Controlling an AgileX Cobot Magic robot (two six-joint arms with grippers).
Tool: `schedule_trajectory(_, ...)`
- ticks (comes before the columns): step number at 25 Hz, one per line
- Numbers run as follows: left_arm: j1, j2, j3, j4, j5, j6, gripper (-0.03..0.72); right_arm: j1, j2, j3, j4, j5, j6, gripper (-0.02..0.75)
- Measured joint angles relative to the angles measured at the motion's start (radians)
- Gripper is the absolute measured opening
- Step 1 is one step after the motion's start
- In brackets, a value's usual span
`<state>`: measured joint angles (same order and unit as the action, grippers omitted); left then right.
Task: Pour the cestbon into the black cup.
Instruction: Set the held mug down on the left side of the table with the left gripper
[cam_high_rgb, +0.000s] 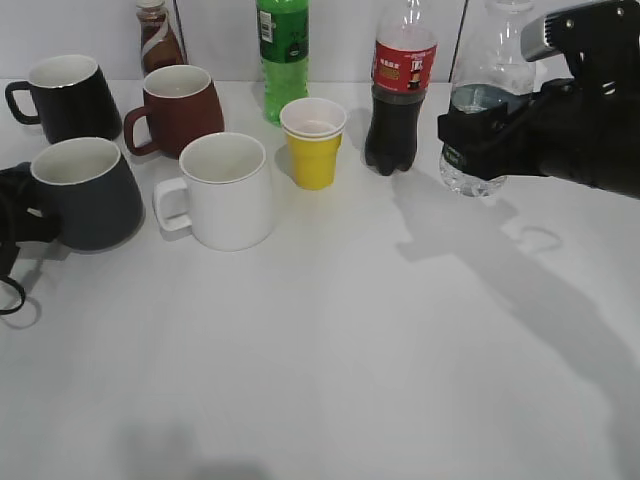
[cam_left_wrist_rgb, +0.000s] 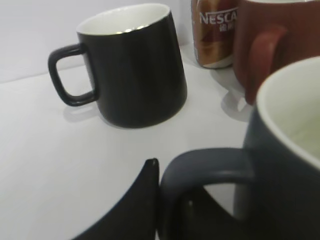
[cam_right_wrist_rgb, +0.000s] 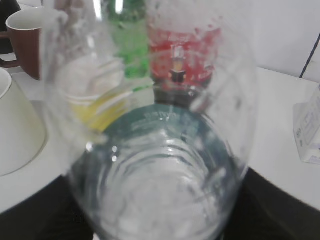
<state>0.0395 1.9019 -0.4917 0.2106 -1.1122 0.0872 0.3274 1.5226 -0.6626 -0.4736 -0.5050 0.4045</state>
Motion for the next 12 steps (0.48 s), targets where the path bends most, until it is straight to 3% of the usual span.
schedule_trajectory(5,0.0,0.0,0.025,-0.004,-0.023,-0.003,0.064,0.0,0.0,0.001,0.0,0.0,0.0,0.458)
schedule_trajectory(12,0.0,0.0,0.067,-0.007,-0.076,-0.019,0.207,0.0,0.0,0.001,0.0,0.0,0.0,0.458)
